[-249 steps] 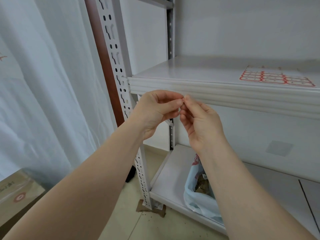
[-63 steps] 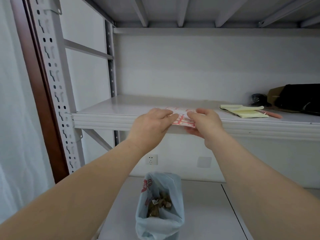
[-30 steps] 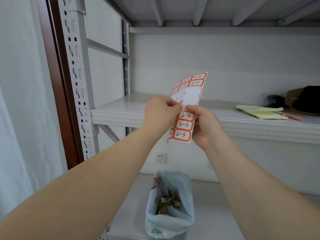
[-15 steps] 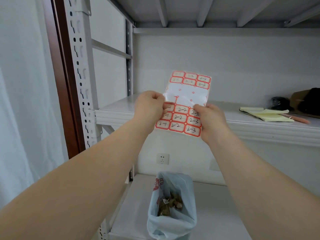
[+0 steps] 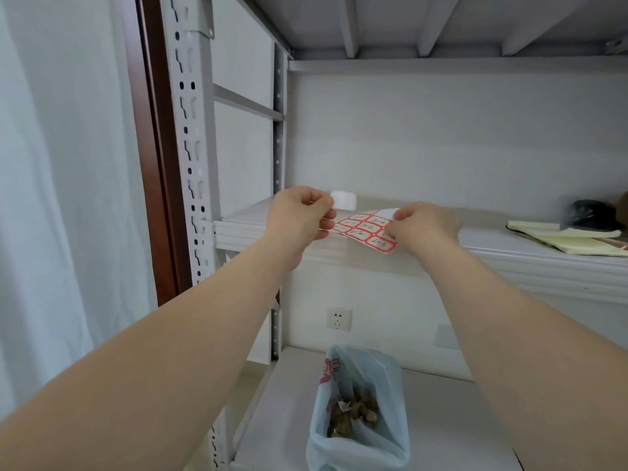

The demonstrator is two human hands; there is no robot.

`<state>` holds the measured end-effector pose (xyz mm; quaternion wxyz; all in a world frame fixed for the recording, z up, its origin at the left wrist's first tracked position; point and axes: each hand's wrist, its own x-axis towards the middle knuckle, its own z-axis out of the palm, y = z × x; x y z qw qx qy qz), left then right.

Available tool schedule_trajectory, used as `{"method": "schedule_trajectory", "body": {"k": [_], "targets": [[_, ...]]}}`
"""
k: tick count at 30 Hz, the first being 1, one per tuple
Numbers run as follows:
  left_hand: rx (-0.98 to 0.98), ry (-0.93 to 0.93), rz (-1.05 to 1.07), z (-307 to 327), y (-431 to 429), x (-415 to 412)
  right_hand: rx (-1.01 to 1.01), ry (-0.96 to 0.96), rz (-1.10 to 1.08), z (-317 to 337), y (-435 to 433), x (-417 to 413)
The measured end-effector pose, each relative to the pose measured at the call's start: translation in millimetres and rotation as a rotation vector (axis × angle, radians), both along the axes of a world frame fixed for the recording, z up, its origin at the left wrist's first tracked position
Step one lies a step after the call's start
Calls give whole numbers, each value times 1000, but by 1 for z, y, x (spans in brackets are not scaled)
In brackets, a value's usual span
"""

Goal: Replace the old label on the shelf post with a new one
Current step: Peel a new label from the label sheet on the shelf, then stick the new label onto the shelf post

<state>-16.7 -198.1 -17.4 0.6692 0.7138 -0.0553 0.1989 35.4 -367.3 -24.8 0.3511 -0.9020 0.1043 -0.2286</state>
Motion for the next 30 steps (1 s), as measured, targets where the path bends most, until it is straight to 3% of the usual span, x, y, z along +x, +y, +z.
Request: {"method": "schedule_trajectory", "body": {"k": [2, 4, 8, 12, 18, 22, 26, 30], "targets": [[16, 2, -15, 1, 5, -1, -33, 74, -79, 5, 4, -7], [37, -6, 4, 1, 10, -2, -25, 11, -84, 10, 11, -15], [112, -78, 178, 4, 22, -1, 257, -274, 289, 21, 47, -28], [225, -159, 289, 9, 35, -6, 476, -178, 589, 29, 86, -43], [310, -208, 215, 14, 71, -21, 709, -134, 652, 33, 119, -40], [285, -202, 264, 14, 100, -19, 772, -91, 671, 35, 143, -38], [41, -86, 278, 17, 138, -14, 784, -7, 760, 38, 171, -34], [11, -52, 267, 15, 168, -13, 801, 38, 801, 37, 200, -27]]}}
